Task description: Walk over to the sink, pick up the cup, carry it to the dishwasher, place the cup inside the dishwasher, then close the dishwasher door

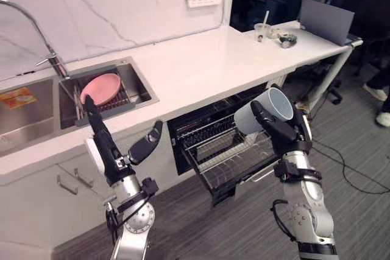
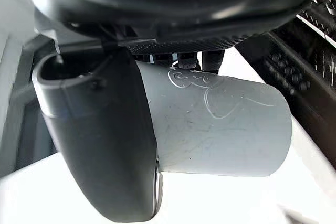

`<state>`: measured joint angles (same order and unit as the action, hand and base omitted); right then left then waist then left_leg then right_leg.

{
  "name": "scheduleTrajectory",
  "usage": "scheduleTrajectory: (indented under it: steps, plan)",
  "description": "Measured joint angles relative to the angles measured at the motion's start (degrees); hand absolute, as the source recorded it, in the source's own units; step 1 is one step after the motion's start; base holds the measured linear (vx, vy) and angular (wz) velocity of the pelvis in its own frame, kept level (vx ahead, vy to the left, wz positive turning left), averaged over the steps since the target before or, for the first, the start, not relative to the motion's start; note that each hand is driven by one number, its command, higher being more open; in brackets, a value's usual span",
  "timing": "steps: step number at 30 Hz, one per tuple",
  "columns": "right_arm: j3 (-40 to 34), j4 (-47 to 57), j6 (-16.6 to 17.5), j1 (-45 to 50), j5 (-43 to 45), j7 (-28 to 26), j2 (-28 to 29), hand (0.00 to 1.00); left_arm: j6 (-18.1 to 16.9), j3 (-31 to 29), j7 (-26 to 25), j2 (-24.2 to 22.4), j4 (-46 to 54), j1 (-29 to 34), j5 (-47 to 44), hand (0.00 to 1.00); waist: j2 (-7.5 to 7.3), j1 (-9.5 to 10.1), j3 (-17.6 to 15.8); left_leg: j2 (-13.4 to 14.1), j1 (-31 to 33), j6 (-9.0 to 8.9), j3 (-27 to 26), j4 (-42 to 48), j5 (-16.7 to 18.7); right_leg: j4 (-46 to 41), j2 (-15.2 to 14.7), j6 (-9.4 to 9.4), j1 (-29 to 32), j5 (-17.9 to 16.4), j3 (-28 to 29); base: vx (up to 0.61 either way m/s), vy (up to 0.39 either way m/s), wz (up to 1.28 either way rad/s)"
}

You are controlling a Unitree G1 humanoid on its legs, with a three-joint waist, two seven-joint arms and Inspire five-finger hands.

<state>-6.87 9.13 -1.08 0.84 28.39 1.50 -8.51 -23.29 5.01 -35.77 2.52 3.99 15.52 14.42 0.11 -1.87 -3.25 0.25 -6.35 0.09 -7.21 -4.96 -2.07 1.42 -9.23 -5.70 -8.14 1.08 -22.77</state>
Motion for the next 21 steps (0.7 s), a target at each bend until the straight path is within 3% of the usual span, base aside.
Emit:
scheduleTrajectory:
  steps: [4, 8, 10, 11, 13, 15, 21]
  plan:
    - [-1.69, -11.32, -0.59, -5.64, -9.79, 0.22, -5.19, 0.0, 1.92, 2.08, 9.17, 2.4, -7.48, 3.78, -0.51, 1.0, -0.26, 1.23, 0.02, -0.09, 3.07, -0.34, 2.55, -0.29, -1.02, -0.12, -0.01, -0.05, 1.62, -0.08, -2.43, -0.08, -0.019, 0.33]
    - [-1.31, -23.2, -3.24, -12.45, -13.73, 0.95, -10.97, 0.0, 1.86, 4.0, 15.05, 5.43, -12.73, 4.51, -2.0, 1.0, -0.76, 3.22, -1.09, 0.45, 7.85, -0.42, 5.31, -0.25, -3.1, -0.39, 0.67, 0.45, 4.93, 0.24, -4.95, -0.04, -0.035, 0.37]
    - [-0.16, -34.37, -4.54, -23.96, -14.51, 2.07, -16.05, 0.0, 1.32, 4.49, 17.41, 7.85, -15.26, 1.74, -2.17, 1.0, -0.75, 4.85, -6.23, 1.25, 11.57, -1.05, 6.69, -0.15, -4.76, -0.63, 1.58, 1.61, 8.06, 1.01, -6.15, -0.09, -0.045, 0.29]
    - [0.33, -37.27, -4.58, -27.43, -14.48, 2.44, -17.51, 0.0, 0.97, 4.51, 17.48, 8.32, -16.18, 0.55, -2.2, 1.0, -0.58, 5.32, -7.73, 1.46, 12.77, -1.26, 6.92, 0.01, -5.23, -0.72, 1.82, 1.95, 9.15, 1.27, -6.39, -0.13, -0.034, 0.19]
    - [2.8, -47.49, -4.63, -40.38, -13.67, 3.55, -23.27, 0.0, 0.33, 4.49, 17.28, 9.8, -19.01, -4.62, -3.29, 1.0, -0.41, 7.22, -13.97, 2.5, 17.01, -1.47, 8.23, 0.22, -7.77, -1.6, 2.66, 3.07, 13.3, 2.1, -7.48, -0.14, -0.072, 0.21]
    - [3.66, -51.16, -4.69, -45.59, -12.14, 3.8, -25.79, 0.0, 0.19, 4.49, 17.05, 10.27, -20.32, -7.05, -3.31, 1.0, -0.31, 8.67, -17.51, 2.83, 18.58, -1.8, 9.06, 0.24, -8.57, -2.19, 2.77, 3.41, 14.66, 2.03, -8.01, -0.06, -0.058, 0.2]
    - [8.87, -58.79, -5.54, -54.53, -9.84, 2.77, -27.99, 0.0, -0.08, 6.64, 14.71, 10.58, -20.33, -7.73, -4.35, 1.0, 0.96, 10.59, -20.61, 1.99, 21.61, -1.82, 11.05, 1.16, -8.78, -2.69, 2.28, 3.5, 16.37, 1.88, -9.48, 0.02, -0.015, 0.19]
